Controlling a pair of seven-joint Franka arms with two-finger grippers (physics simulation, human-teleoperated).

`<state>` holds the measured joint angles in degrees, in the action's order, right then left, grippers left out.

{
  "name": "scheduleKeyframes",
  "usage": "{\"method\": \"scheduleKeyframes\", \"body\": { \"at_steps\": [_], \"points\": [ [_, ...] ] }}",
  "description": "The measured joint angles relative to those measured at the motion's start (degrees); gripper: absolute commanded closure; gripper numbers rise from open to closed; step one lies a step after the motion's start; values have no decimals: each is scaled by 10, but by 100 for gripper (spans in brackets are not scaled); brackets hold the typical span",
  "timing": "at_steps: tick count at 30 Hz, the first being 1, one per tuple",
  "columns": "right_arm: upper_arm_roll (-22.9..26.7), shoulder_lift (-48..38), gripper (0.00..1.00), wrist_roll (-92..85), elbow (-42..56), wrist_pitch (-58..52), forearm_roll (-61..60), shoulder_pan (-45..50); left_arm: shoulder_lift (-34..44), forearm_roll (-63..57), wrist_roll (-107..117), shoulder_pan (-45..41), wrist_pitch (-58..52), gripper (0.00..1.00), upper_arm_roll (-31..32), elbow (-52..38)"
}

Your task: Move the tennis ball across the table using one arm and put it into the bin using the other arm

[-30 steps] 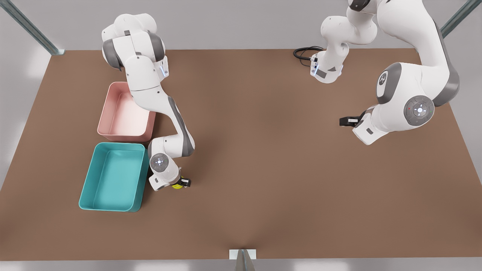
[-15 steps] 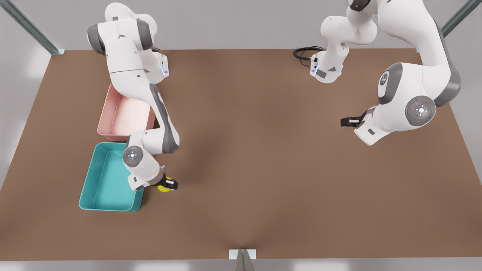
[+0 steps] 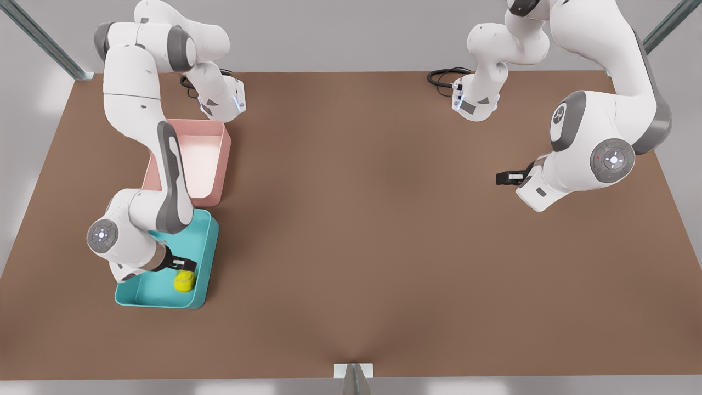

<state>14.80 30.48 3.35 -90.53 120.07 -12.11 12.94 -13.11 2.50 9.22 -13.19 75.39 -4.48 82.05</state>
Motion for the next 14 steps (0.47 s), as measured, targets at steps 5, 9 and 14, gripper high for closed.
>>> {"method": "scheduleKeyframes", "body": {
  "at_steps": [5,9,14],
  "points": [
    [1,-178,0,-14,20,-150,47,10,0,0,1,0,1,0,0,0],
    [1,-197,0,-20,76,-253,76,5,0,0,2,0,1,0,0,0],
    [-53,-211,0,-26,94,-339,92,-46,-2,-1,3,0,1,0,0,0]
  ]
}}
